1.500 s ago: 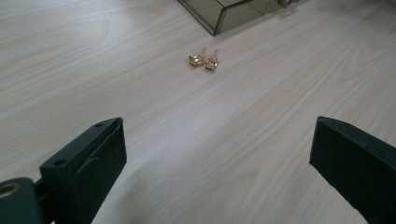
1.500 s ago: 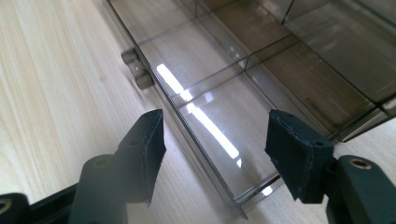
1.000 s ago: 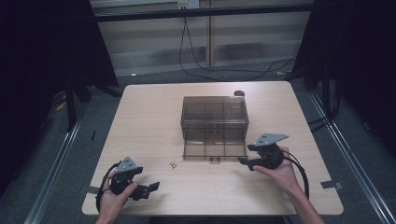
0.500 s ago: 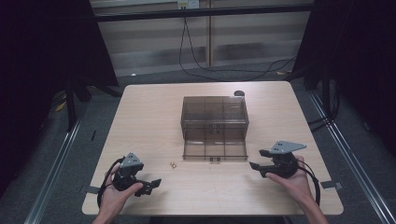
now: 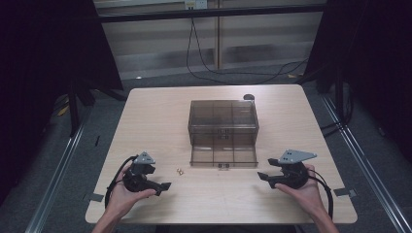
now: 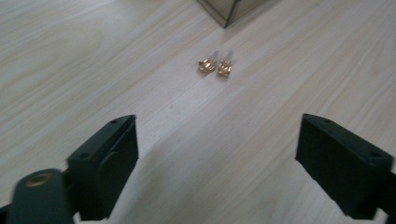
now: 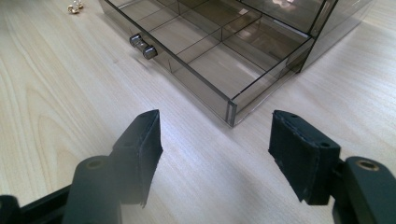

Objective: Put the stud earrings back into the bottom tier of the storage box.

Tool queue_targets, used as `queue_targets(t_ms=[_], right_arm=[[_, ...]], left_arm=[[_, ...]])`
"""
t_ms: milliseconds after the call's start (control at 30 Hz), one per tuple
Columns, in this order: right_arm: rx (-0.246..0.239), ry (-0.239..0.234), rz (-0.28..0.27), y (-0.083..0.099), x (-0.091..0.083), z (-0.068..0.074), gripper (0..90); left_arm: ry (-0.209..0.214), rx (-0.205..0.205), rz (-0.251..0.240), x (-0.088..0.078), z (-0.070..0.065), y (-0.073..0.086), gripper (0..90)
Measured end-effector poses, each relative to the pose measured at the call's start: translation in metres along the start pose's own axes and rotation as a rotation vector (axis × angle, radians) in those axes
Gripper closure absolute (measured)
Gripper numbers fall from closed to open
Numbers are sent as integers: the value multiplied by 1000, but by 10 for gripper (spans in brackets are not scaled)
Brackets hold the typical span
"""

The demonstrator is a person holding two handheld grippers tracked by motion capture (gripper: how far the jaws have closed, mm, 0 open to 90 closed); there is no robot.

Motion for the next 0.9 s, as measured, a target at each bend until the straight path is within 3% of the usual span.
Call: queue_targets(t_ms=[167, 467, 633, 900], right_arm=[[-1, -2, -2, 0, 0, 0, 337], [-12, -3, 9, 0, 1, 2, 342], [-13, -8, 11, 0, 1, 2, 348], [-22, -12, 14, 1, 2, 2, 347]], left_arm=[[2, 23, 38, 6, 1, -9, 250], [36, 10, 77, 8, 17, -24, 413], [32, 73, 134, 14, 17, -31, 468], [44, 121, 186, 19, 14, -46, 581]])
Point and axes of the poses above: each handheld gripper's, and its own axes: x roughly forward along the jaws, y roughly out of its underside, z roughly to its left, the point moved 2 cm from there along x, roughly forward along the jaws, and after that the axes turned 8 degrees about z, right-handed, at the moved point
